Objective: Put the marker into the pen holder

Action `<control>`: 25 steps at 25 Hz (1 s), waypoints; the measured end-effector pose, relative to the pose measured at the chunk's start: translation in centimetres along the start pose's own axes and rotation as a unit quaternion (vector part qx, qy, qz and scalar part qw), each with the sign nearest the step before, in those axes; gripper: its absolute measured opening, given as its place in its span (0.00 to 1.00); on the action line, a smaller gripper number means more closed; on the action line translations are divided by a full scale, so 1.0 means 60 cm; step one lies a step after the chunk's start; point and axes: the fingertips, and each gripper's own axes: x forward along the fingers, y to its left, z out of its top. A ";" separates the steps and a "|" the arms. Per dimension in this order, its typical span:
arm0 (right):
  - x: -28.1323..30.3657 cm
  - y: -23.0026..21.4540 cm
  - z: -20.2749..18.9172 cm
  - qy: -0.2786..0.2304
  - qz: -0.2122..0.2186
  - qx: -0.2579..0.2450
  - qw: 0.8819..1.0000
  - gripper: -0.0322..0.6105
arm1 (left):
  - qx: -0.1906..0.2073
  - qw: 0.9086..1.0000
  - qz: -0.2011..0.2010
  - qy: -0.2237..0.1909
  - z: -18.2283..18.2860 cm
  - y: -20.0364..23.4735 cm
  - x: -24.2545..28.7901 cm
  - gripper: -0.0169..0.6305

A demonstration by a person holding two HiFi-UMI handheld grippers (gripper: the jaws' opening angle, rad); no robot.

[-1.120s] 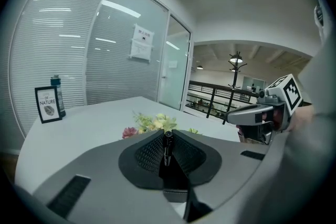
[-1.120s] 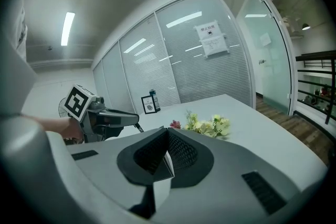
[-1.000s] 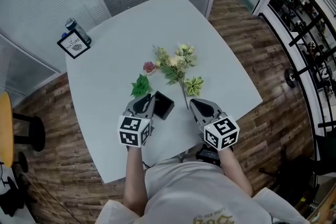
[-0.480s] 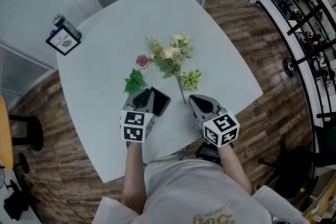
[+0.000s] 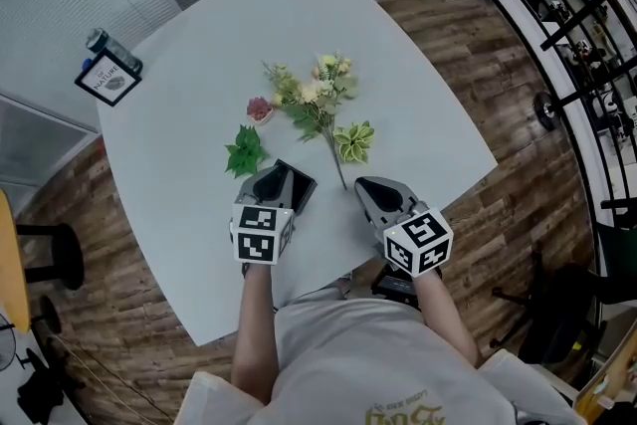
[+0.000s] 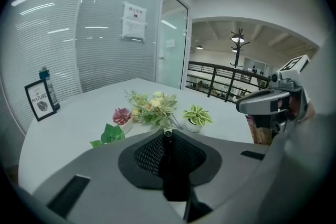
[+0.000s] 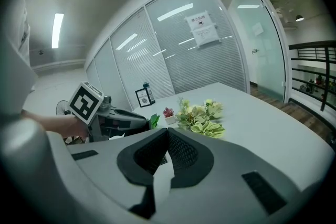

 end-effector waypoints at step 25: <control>-0.014 0.001 0.007 -0.009 -0.003 0.004 1.000 0.08 | 0.003 1.000 0.019 -0.015 0.005 0.002 -0.005 0.23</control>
